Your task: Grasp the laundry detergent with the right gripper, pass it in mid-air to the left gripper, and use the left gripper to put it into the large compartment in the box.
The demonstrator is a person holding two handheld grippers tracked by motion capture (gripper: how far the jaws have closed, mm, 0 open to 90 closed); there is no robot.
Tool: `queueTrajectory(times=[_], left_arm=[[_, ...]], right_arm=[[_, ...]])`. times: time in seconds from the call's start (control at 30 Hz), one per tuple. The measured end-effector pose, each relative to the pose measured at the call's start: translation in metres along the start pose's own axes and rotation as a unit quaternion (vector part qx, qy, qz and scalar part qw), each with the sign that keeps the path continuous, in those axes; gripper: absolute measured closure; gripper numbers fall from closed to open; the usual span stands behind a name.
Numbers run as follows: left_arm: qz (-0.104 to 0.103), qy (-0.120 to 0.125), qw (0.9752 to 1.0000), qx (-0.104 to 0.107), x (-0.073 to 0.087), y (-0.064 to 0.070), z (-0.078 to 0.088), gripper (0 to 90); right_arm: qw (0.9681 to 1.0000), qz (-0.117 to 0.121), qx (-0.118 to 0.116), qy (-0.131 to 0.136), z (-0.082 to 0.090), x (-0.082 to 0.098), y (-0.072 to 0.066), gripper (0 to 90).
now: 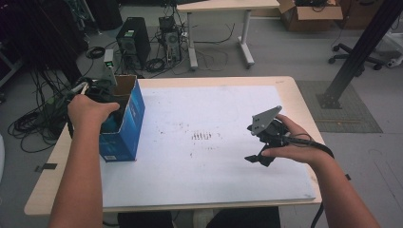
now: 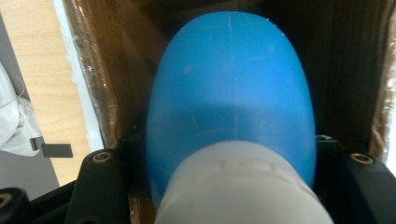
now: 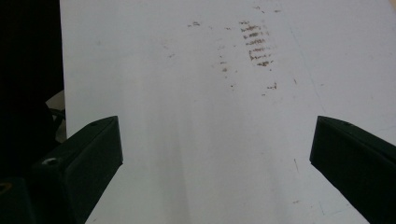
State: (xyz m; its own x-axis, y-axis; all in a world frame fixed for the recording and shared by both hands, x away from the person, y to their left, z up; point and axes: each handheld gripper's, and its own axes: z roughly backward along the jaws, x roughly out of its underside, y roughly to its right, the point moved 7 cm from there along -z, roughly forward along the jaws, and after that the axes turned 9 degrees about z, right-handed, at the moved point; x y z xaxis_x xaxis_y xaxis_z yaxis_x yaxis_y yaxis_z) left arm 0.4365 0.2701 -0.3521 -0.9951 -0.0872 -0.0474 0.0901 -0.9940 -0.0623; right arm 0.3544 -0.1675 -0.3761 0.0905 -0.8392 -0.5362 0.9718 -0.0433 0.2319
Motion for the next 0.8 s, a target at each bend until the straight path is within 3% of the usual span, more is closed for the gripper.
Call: queueTrajectory(times=[0.8], left_arm=[[0.0, 0.006, 1.0, 0.001, 0.0012, -0.0003, -0.0079, 38.5]], right_arm=[[1.0, 0.001, 0.0, 0.003, -0.0028, -0.0021, -0.0008, 2.3]])
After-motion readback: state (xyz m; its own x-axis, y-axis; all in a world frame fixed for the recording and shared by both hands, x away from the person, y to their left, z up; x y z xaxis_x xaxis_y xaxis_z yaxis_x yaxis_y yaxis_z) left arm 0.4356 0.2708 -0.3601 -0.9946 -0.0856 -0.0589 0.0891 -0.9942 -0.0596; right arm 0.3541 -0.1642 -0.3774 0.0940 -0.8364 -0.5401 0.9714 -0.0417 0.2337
